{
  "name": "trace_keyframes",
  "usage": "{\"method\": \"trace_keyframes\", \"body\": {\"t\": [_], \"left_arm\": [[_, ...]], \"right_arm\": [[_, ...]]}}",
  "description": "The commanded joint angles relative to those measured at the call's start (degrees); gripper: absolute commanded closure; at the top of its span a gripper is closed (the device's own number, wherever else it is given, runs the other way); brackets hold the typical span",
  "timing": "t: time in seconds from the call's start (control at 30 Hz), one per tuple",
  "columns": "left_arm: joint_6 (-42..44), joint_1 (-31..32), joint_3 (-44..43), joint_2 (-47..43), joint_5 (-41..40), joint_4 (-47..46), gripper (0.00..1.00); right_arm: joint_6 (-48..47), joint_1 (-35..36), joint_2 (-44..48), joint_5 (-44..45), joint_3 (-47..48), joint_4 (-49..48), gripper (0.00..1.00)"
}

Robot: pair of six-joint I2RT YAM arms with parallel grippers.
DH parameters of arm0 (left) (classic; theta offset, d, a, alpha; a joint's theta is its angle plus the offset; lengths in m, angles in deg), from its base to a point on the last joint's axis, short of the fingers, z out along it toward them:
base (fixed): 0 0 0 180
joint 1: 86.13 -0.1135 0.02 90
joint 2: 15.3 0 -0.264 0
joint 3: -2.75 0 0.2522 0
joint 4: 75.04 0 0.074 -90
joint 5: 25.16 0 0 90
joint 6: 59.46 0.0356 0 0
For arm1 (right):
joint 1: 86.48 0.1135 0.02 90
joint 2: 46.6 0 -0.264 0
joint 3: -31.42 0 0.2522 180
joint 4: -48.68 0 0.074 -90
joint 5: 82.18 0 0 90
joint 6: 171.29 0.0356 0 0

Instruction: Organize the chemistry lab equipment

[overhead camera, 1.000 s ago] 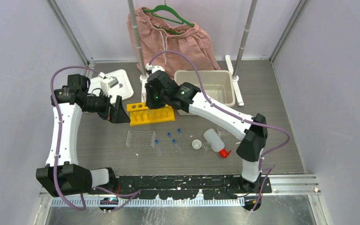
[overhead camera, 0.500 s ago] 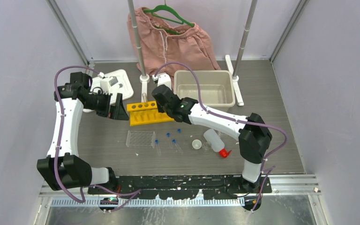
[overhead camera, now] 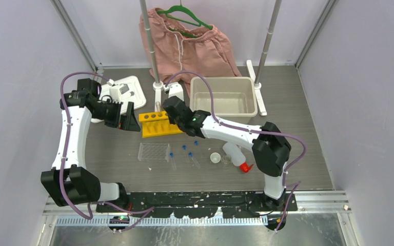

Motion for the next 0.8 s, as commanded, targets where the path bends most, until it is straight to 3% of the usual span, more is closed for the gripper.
{"method": "trace_keyframes", "body": {"t": [0.0, 0.77], "left_arm": [[0.29, -0.51, 0.06, -0.77, 0.31, -1.05, 0.0], [1.15, -0.54, 0.15, -1.48, 0.77, -0.43, 0.0]], "right_arm": [[0.07, 0.64, 0.38, 1.85, -0.46, -3.81, 0.99], [-1.84, 1.0, -1.26, 4.18, -2.07, -4.89, 0.99]]}}
